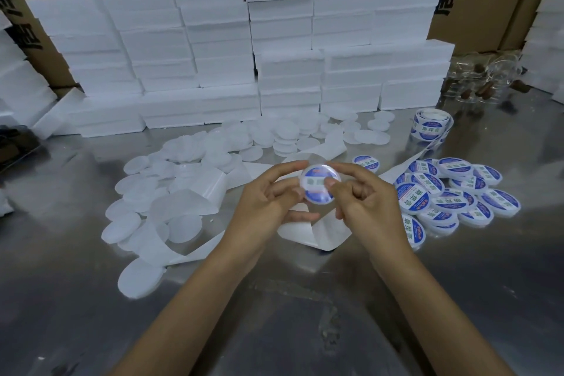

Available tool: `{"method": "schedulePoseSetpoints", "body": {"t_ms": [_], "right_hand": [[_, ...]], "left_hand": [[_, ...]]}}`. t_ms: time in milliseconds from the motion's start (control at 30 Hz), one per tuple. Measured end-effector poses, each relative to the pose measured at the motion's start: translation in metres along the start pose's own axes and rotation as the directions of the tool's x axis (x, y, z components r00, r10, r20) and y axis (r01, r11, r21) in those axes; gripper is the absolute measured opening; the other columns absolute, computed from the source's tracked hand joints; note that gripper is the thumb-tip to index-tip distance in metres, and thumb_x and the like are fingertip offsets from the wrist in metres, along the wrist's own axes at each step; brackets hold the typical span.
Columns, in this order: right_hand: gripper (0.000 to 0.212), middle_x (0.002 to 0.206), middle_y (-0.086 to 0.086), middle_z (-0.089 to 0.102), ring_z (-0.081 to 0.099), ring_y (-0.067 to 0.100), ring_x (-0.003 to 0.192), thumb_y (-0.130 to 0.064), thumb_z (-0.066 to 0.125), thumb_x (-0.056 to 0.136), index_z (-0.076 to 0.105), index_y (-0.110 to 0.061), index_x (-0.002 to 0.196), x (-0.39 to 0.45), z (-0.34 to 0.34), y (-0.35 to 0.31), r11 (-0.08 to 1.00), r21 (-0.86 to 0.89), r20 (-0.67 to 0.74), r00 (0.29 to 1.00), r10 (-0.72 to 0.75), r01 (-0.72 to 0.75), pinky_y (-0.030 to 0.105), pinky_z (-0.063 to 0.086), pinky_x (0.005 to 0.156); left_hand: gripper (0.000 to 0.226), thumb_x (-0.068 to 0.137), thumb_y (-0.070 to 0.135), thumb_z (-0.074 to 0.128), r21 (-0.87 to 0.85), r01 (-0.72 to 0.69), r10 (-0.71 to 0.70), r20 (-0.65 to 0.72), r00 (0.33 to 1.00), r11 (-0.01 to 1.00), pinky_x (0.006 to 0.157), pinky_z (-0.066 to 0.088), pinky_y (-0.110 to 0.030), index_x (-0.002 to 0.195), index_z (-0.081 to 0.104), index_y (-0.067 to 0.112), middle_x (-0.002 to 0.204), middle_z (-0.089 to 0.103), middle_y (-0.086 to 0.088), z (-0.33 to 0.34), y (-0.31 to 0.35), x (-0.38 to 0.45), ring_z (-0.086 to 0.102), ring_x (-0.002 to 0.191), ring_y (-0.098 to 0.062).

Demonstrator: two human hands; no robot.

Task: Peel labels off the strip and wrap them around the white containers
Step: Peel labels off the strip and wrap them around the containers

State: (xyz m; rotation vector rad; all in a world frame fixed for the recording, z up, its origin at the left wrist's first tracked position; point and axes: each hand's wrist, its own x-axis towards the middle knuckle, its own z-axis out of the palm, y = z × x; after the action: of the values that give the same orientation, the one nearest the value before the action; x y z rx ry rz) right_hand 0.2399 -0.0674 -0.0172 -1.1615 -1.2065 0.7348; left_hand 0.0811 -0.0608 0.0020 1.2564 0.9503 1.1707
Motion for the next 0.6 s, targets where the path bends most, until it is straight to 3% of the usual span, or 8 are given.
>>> {"method": "schedulePoseSetpoints", "body": {"t_ms": [100, 167, 233, 300, 367, 467, 600], "right_hand": [[0.024, 0.053, -0.003, 0.061, 0.053, 0.001, 0.047, -0.012, 0.067, 0.091, 0.073, -0.028, 0.107, 0.01, -0.016, 0.003, 0.998, 0.007, -0.212, 0.976, 0.055, -0.055, 0.015, 0.045, 0.049], [0.025, 0.063, 0.004, 0.065, 0.058, 0.007, 0.056, -0.015, 0.066, 0.091, 0.073, -0.025, 0.113, 0.018, -0.035, 0.006, 0.992, -0.064, -0.35, 0.934, 0.078, -0.107, 0.027, 0.055, 0.066], [0.027, 0.078, 0.007, 0.071, 0.062, 0.016, 0.071, -0.017, 0.061, 0.093, 0.072, -0.024, 0.117, 0.025, -0.054, 0.009, 0.966, -0.177, -0.465, 0.881, 0.085, -0.186, 0.038, 0.055, 0.081], [0.032, 0.093, 0.005, 0.073, 0.059, 0.017, 0.082, -0.019, 0.056, 0.093, 0.07, -0.024, 0.122, 0.028, -0.071, 0.012, 0.911, -0.299, -0.541, 0.837, 0.081, -0.282, 0.03, 0.045, 0.079], [0.038, 0.097, 0.005, 0.072, 0.057, 0.023, 0.09, -0.018, 0.054, 0.092, 0.066, -0.023, 0.128, 0.028, -0.08, 0.016, 0.847, -0.385, -0.564, 0.82, 0.1, -0.368, 0.028, 0.035, 0.078], [0.05, 0.087, 0.004, 0.067, 0.056, 0.03, 0.096, -0.017, 0.052, 0.091, 0.055, -0.023, 0.14, 0.027, -0.082, 0.016, 0.793, -0.452, -0.537, 0.835, 0.125, -0.409, 0.036, 0.04, 0.082], [0.045, 0.093, 0.005, 0.07, 0.061, 0.03, 0.099, -0.021, 0.051, 0.094, 0.054, -0.021, 0.138, 0.023, -0.073, 0.014, 0.799, -0.525, -0.473, 0.881, 0.011, -0.292, 0.039, 0.043, 0.083]], "left_hand": [[0.039, 0.096, 0.0, 0.061, 0.054, 0.005, -0.005, 0.002, 1.0, 0.999, 0.071, 0.062, -0.032, 0.126, 0.064, 0.024, 0.113, 0.076, 0.001, -0.003, -0.001, 0.002, 0.075, 0.096, -0.02], [0.035, 0.097, -0.004, 0.057, 0.007, -0.01, 0.011, -0.045, 0.999, 1.0, 0.066, 0.061, -0.031, 0.121, 0.066, 0.019, 0.111, 0.076, -0.003, -0.008, 0.0, 0.005, 0.075, 0.094, -0.023], [0.03, 0.097, -0.004, 0.055, 0.017, -0.039, 0.04, -0.119, 0.992, 0.999, 0.065, 0.061, -0.03, 0.115, 0.068, 0.014, 0.107, 0.076, -0.005, -0.016, 0.002, 0.008, 0.075, 0.091, -0.025], [0.027, 0.096, -0.003, 0.054, 0.058, -0.053, 0.063, -0.191, 0.98, 0.997, 0.064, 0.061, -0.03, 0.11, 0.07, 0.014, 0.102, 0.077, -0.004, -0.023, 0.002, 0.012, 0.076, 0.088, -0.025], [0.027, 0.097, -0.003, 0.053, 0.088, -0.048, 0.068, -0.244, 0.967, 0.995, 0.065, 0.061, -0.03, 0.106, 0.071, 0.014, 0.098, 0.078, -0.002, -0.028, -0.001, 0.016, 0.076, 0.086, -0.024], [0.029, 0.098, -0.003, 0.049, 0.109, -0.041, 0.071, -0.288, 0.955, 0.993, 0.065, 0.061, -0.029, 0.104, 0.071, 0.014, 0.095, 0.078, -0.001, -0.033, -0.004, 0.019, 0.076, 0.084, -0.022], [0.028, 0.097, -0.003, 0.049, 0.18, -0.053, 0.109, -0.315, 0.943, 0.982, 0.066, 0.062, -0.029, 0.102, 0.071, 0.013, 0.093, 0.078, -0.003, -0.035, -0.007, 0.026, 0.075, 0.082, -0.022]]}}
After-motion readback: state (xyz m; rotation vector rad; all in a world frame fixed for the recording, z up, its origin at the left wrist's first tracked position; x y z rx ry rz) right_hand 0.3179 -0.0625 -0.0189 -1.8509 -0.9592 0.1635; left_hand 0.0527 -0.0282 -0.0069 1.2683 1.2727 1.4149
